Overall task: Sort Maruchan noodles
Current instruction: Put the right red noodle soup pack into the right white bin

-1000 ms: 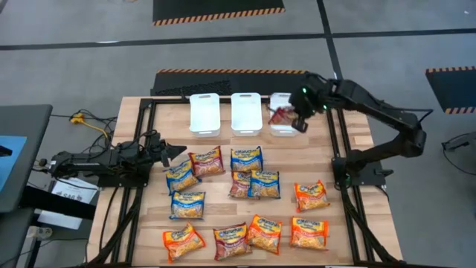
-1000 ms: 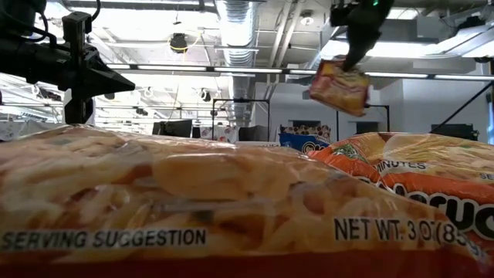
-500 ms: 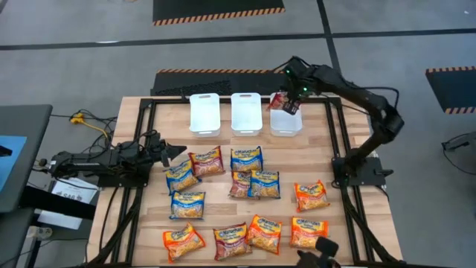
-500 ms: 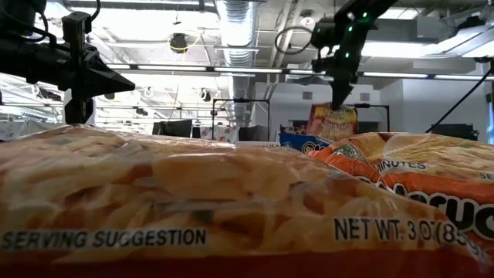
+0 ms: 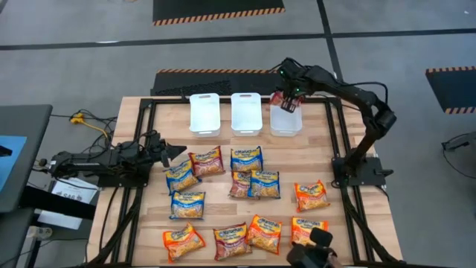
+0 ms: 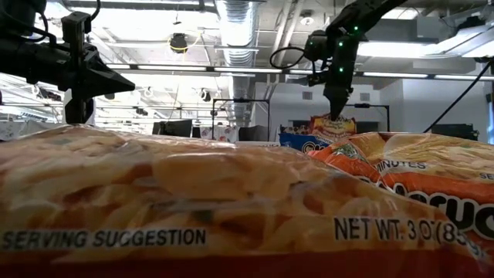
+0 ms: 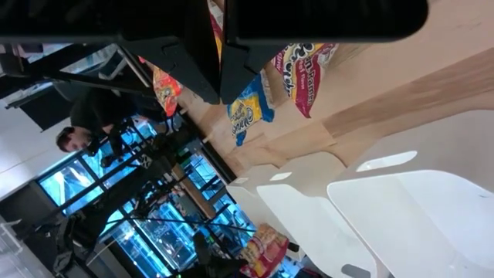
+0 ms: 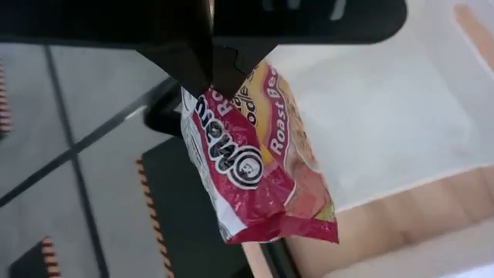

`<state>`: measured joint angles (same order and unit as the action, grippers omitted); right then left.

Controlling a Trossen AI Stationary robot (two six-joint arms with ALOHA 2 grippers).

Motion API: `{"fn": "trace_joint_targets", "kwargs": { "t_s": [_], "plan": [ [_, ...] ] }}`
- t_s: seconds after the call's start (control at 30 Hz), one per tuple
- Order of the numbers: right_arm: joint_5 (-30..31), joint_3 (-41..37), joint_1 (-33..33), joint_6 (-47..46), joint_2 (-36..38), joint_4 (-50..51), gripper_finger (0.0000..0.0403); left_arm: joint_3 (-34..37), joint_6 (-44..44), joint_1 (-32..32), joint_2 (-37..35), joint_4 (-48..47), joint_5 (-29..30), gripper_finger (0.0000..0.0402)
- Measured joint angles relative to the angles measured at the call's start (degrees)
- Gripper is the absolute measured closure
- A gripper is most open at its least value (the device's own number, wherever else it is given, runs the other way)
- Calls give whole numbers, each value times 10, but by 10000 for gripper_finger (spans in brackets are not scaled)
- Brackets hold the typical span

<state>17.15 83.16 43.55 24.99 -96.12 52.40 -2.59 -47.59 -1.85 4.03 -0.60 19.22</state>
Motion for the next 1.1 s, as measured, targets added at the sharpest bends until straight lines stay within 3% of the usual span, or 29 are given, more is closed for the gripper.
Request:
{"fn": "trace_joint_targets", "kwargs": {
  "t_s": [0.67,1.1],
  "plan": [
    [41,18,-12,40,-102,-13,396,0,-16,0,0,0,-10,400],
    [37,19,-19,51,-102,-20,347,0,-1,0,0,0,-9,400]
  ]
}}
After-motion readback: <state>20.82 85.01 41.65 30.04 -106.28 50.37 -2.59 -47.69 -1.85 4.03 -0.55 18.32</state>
